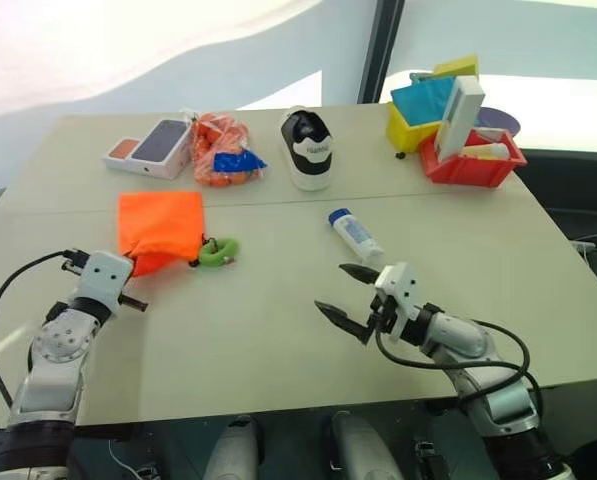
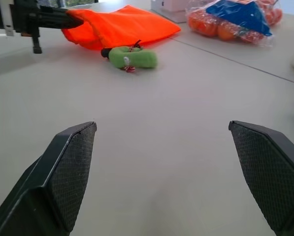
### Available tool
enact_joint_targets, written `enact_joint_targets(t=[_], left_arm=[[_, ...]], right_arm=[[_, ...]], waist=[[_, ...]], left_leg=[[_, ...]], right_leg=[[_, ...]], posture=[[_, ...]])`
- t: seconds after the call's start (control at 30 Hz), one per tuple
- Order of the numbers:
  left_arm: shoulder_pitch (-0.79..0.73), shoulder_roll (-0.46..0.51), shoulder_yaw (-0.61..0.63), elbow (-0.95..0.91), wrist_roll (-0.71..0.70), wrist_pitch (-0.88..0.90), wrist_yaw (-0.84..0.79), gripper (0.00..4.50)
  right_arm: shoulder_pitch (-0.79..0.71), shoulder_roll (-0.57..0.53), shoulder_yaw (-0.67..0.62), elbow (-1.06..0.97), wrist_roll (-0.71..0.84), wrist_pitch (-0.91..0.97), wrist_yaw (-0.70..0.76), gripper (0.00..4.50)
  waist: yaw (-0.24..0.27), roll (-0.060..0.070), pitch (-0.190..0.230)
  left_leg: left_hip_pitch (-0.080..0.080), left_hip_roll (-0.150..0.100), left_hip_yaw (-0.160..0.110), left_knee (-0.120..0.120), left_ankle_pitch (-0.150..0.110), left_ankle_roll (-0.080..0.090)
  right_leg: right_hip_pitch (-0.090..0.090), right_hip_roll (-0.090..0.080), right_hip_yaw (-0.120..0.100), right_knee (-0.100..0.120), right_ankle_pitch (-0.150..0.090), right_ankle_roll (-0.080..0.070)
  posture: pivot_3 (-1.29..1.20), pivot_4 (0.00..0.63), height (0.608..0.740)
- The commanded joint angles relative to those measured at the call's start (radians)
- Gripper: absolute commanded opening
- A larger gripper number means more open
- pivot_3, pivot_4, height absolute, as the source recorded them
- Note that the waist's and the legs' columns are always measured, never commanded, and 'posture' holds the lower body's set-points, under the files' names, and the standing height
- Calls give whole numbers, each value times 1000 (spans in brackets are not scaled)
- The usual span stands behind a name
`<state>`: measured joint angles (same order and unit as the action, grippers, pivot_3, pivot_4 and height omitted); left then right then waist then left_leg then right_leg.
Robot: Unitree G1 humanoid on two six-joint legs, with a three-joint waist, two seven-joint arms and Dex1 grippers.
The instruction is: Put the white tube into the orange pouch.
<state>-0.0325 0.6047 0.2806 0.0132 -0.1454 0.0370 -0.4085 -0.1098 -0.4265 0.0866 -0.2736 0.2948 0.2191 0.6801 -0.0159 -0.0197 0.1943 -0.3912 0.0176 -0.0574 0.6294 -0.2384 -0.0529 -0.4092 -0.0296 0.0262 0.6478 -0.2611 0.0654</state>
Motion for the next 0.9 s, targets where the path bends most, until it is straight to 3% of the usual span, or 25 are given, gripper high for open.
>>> enact_joint_targets(t=[0.03, 0.5, 0.7, 0.9], left_arm=[[59, 10, 53, -154, -139, 93, -88, 37], [177, 44, 14, -540, -401, 480, -202, 37], [259, 67, 78, -563, -481, 558, -245, 37], [299, 56, 111, -469, -398, 476, -234, 37]], right_arm=[[-54, 10, -59, 20, -13, -15, -56, 4500], [-245, 93, -104, 341, -58, 68, -211, 4500], [-320, 131, -114, 495, -79, 24, -247, 4500], [-333, 153, -110, 543, -90, -14, -242, 4500]], waist=[[-1, 0, 0], [-2, 0, 0], [-8, 1, 0], [-4, 1, 0]], left_leg=[[0, 0, 0, 0, 0, 0], [0, 0, 1, 1, 0, 0], [0, 0, 1, 0, 0, 0], [0, 0, 1, 0, 0, 0]], right_leg=[[0, 0, 0, 0, 0, 0], [0, 1, 1, 0, 0, -1], [-1, 2, 1, 0, 0, -1], [-1, 2, 1, 0, 0, -1]], posture=[[0, 150, 740], [0, 150, 740], [0, 150, 740], [0, 150, 740]])
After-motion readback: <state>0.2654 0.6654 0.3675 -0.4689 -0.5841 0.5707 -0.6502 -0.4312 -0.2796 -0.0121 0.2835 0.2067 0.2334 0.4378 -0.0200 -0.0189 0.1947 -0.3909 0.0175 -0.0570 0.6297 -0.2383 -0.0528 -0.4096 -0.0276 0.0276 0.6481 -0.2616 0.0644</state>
